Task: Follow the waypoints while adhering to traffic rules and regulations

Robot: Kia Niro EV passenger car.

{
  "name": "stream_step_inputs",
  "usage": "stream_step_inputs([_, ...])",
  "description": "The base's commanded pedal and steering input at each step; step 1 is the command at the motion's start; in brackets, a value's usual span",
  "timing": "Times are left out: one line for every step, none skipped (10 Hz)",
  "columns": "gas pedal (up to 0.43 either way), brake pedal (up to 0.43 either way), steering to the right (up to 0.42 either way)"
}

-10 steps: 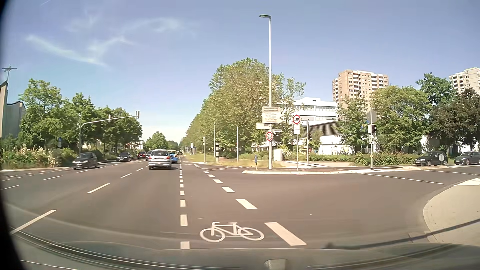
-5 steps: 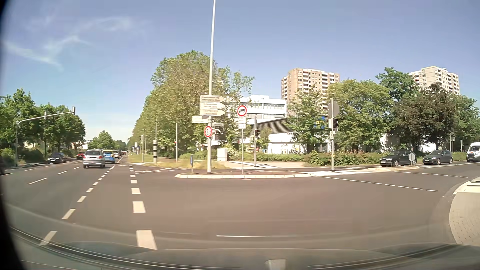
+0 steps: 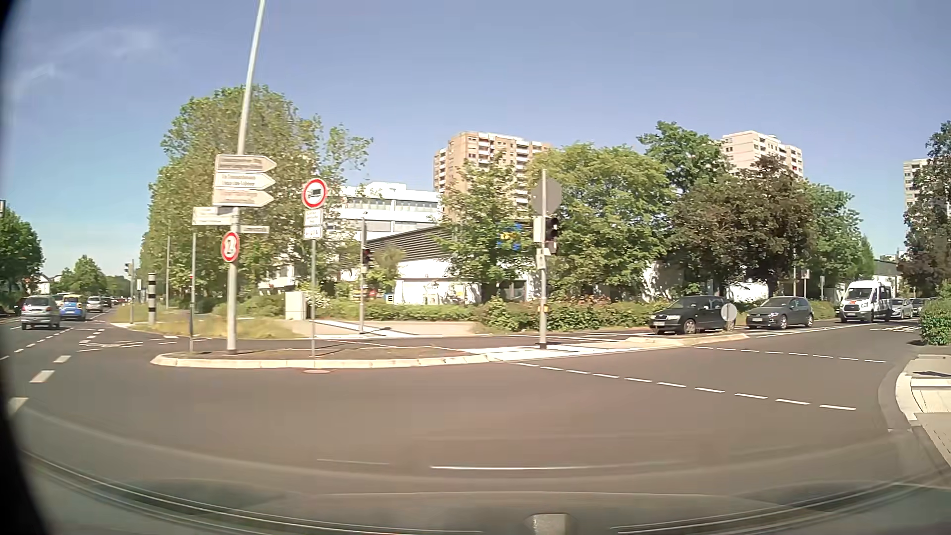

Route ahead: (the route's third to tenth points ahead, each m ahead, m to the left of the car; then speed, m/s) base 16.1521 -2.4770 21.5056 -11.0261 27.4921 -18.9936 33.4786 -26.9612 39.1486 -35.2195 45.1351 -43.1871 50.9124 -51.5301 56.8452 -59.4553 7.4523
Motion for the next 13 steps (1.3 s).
stream_step_inputs([0.039,0.030,0.260])
stream_step_inputs([0.047,0.030,0.260])
stream_step_inputs([0.047,0.030,0.260])
stream_step_inputs([0.059,0.030,0.260])
stream_step_inputs([0.059,0.030,0.260])
stream_step_inputs([0.067,0.030,0.260])
stream_step_inputs([0.067,0.030,0.259])
stream_step_inputs([0.079,0.030,0.255])
stream_step_inputs([0.087,0.030,0.252])
stream_step_inputs([0.098,0.030,0.245])
stream_step_inputs([0.098,0.030,0.236])
stream_step_inputs([0.110,0.030,0.225])
stream_step_inputs([0.118,0.030,0.216])
